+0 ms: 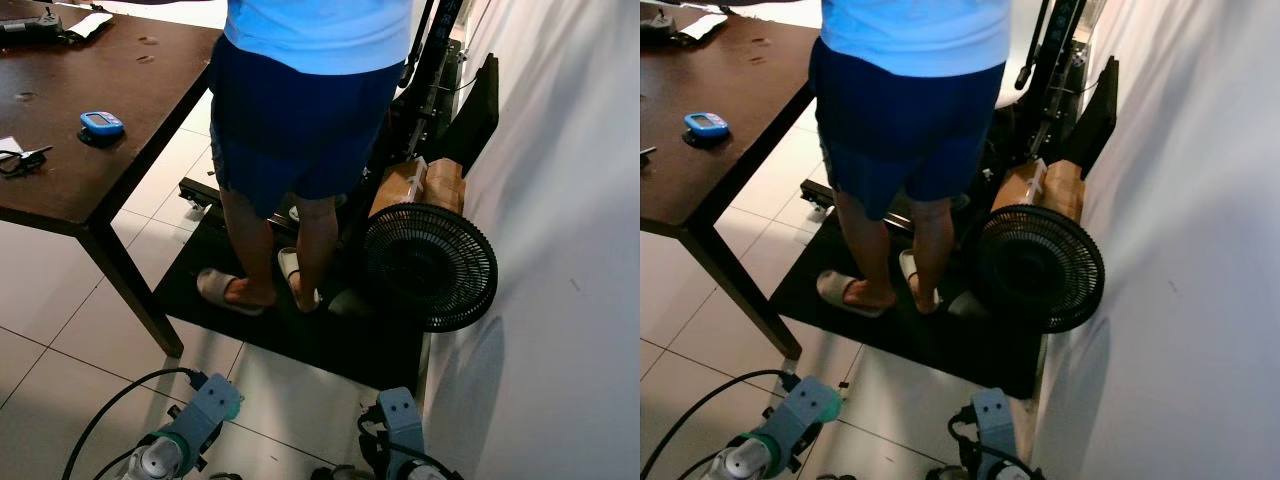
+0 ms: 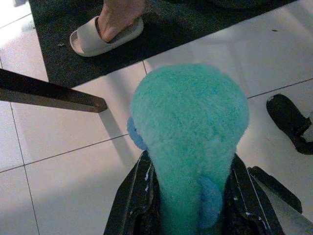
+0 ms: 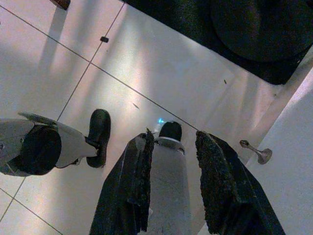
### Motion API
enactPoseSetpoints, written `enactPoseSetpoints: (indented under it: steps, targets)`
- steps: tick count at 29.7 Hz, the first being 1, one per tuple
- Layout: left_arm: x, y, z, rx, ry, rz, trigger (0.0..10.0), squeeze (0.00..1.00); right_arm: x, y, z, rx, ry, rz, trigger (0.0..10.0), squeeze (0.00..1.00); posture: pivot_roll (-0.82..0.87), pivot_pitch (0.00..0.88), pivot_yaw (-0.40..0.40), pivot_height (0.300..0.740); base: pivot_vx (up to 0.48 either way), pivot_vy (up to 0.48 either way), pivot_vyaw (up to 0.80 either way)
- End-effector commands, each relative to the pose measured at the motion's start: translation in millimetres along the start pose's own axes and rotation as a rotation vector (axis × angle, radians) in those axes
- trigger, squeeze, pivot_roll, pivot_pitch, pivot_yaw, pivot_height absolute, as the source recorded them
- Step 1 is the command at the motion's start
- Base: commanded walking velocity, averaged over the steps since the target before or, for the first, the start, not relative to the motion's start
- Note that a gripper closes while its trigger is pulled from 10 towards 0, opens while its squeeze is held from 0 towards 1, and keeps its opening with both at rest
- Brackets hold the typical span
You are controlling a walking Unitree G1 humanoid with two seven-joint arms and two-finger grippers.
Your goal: Hang keys on a hook
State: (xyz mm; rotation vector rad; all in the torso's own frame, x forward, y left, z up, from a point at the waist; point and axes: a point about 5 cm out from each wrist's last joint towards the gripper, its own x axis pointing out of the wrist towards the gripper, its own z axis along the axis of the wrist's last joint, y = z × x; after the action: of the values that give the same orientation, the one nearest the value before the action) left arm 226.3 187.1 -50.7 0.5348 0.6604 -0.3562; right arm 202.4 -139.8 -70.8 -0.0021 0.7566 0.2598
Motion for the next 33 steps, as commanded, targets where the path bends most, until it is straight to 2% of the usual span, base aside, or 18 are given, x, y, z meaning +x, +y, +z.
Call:
enactPoseSetpoints:
  steps: [1, 17, 22, 25, 33]
  targets:
    - [-2.6, -6.4, -9, 0.002, 0.028, -0.018, 10.0, 0.0, -3.0, 0.0, -10, 0.01, 0.033, -0.005, 10.0, 0.0, -0.03, 0.114, 0.012, 0.74, 0.0, 0.0, 0.0]
    - [-3.6, -4.9, -10, 0.003, 0.03, -0.018, 10.0, 0.0, -3.9, 0.1, -12, 0.002, 0.037, -0.001, 10.0, 0.0, -0.03, 0.108, 0.012, 0.74, 0.0, 0.0, 0.0]
    - [-0.6, -1.9, -4, 0.006, 0.024, -0.018, 10.0, 0.0, -3.9, 0.1, -12, 0.002, 0.037, -0.001, 10.0, 0.0, -0.03, 0.106, 0.013, 0.74, 0.0, 0.0, 0.0]
    - [4.8, 1.4, 8, 0.009, 0.014, -0.018, 10.0, 0.0, -3.8, -0.7, -11, 0.002, 0.036, -0.002, 10.0, 0.0, -0.04, 0.099, 0.012, 0.74, 0.0, 0.0, 0.0]
    - [9.3, -15.7, 22, 0.006, -0.025, -0.026, 10.0, 0.0, -3.3, -3.1, -9, 0.0, 0.032, -0.006, 10.0, 0.0, -0.04, 0.096, 0.008, 0.74, 0.0, 0.0, 0.0]
